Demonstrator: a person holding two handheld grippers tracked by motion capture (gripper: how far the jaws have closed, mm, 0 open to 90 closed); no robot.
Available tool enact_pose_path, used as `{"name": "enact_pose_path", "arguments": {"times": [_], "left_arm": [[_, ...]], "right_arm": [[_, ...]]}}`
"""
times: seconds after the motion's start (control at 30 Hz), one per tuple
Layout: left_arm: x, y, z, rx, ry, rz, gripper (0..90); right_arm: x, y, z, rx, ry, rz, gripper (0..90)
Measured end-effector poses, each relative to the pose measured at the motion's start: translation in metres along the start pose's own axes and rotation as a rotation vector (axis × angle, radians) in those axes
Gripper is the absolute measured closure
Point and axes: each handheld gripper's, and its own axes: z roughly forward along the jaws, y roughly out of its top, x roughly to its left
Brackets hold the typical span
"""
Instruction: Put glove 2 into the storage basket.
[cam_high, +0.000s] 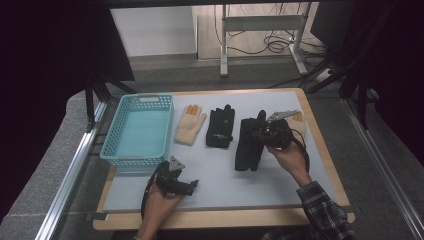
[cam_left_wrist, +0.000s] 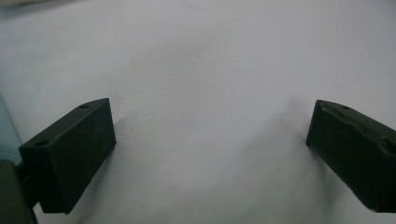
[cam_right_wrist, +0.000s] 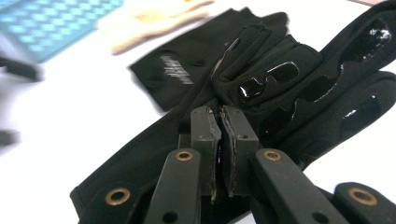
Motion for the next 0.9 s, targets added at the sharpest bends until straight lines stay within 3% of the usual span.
{"name": "enact_pose_path", "arguments": {"times": [0.23, 0.53, 0.67, 0.8, 0.9], "left_arm": [[0.0, 0.0, 0.0, -0.004, 0.001, -0.003, 1.4], [0.0, 0.0, 0.0, -0.001, 0.001, 0.001, 1.4], [0.0, 0.0, 0.0, -0.001, 0.0, -0.001, 1.4], [0.0, 0.0, 0.0, -0.001, 0.001, 0.001, 1.4], [0.0, 0.0, 0.0, -0.001, 0.001, 0.001, 1.4]], "right_arm": [[0.034, -0.007, -0.012, 0.006, 0.114, -0.036, 82.9], [0.072, -0.035, 0.019, 0.09, 0.221, -0.057, 82.5], [0.079, -0.046, 0.032, 0.12, 0.231, -0.061, 78.7], [0.075, -0.046, 0.031, 0.085, 0.19, -0.062, 64.5], [0.067, -0.04, 0.026, 0.06, 0.155, -0.052, 59.0]]}}
